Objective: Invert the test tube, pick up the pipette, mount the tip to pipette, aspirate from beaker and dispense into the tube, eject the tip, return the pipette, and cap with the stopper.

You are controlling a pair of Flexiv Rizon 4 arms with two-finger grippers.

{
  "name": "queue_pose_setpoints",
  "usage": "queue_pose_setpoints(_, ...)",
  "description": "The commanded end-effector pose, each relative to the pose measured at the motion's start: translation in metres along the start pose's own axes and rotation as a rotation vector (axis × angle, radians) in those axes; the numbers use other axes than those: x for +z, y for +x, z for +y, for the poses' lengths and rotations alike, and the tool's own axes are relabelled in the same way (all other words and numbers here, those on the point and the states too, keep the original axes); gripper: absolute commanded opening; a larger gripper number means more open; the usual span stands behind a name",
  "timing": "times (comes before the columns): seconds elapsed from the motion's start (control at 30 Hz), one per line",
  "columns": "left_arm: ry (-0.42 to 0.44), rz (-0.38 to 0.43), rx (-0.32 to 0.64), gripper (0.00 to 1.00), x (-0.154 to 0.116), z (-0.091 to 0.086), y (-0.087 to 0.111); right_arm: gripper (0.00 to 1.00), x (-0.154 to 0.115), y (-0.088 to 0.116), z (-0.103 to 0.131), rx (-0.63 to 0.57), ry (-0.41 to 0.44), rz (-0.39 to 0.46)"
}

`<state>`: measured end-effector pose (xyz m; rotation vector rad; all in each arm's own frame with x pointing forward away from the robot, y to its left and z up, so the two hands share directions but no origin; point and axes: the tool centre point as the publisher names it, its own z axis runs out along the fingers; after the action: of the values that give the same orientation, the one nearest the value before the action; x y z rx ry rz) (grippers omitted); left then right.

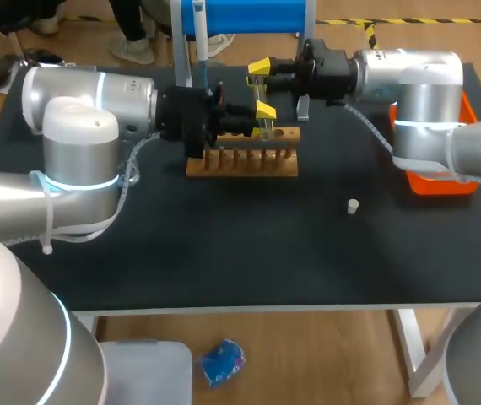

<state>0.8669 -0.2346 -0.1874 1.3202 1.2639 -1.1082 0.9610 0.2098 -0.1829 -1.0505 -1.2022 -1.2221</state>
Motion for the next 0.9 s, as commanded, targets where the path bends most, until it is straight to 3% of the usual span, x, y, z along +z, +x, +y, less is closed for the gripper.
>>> queue_pose_setpoints(0.03,0.002,-0.002,0.003,0.00,-0.002,0.001,-0.001,1.00,-0.001,0.000,0.000,-0.001,0.000,-0.002)
queue_pose_setpoints(0.37,0.001,-0.012,-0.011,0.00,-0.004,0.002,-0.002,1.00,-0.001,0.001,0.000,-0.015,0.006,-0.005)
queue_pose_setpoints(0.57,-0.007,-0.013,-0.063,0.00,-0.008,0.005,-0.002,1.00,-0.015,0.011,-0.003,-0.288,0.054,-0.034)
queue_pose_setpoints(0.7,-0.023,-0.040,-0.118,0.00,-0.015,0.008,-0.002,1.00,-0.037,0.012,-0.008,-0.598,0.134,-0.142)
queue_pose_setpoints(0.73,-0.026,-0.055,-0.130,0.00,-0.017,0.008,-0.002,1.00,-0.043,0.011,-0.010,-0.626,0.142,-0.151)
queue_pose_setpoints(0.83,-0.030,-0.107,-0.181,0.00,-0.023,0.011,-0.002,1.00,-0.059,0.008,-0.014,-0.846,0.180,-0.269)
queue_pose_setpoints(0.9,-0.031,-0.123,-0.200,0.00,-0.027,0.014,-0.003,1.00,-0.059,0.008,-0.014,-0.846,0.180,-0.269)
